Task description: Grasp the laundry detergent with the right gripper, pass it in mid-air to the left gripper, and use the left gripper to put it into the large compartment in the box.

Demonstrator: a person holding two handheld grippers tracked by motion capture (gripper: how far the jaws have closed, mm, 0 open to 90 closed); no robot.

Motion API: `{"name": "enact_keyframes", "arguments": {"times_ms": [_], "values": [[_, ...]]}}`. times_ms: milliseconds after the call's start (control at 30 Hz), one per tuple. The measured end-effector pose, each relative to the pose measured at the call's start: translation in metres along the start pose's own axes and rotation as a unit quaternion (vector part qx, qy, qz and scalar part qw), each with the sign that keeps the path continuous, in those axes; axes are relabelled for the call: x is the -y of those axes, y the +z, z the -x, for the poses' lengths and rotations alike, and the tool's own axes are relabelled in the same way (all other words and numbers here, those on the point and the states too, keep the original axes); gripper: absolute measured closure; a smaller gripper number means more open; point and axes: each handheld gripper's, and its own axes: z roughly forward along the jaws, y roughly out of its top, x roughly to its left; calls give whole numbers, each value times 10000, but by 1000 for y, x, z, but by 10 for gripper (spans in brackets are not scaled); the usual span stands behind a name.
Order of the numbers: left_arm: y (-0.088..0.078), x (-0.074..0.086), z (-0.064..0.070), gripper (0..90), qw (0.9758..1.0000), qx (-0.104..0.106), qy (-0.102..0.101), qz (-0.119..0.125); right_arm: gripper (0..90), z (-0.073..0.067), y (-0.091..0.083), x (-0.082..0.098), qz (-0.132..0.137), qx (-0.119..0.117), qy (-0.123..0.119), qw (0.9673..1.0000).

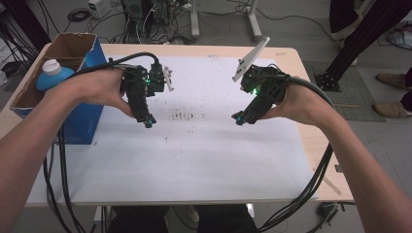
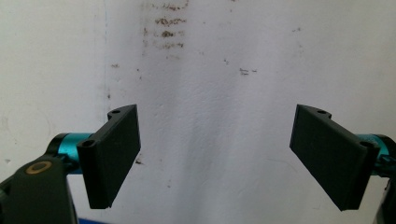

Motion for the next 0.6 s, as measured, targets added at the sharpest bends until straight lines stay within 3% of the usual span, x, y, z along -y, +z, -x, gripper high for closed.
{"name": "enact_keyframes", "arguments": {"times_ms": [600], "values": [[-1, -1, -1, 163, 10000, -16, -52, 53, 135, 1, -3, 0, 82, 99, 64, 9999]]}}
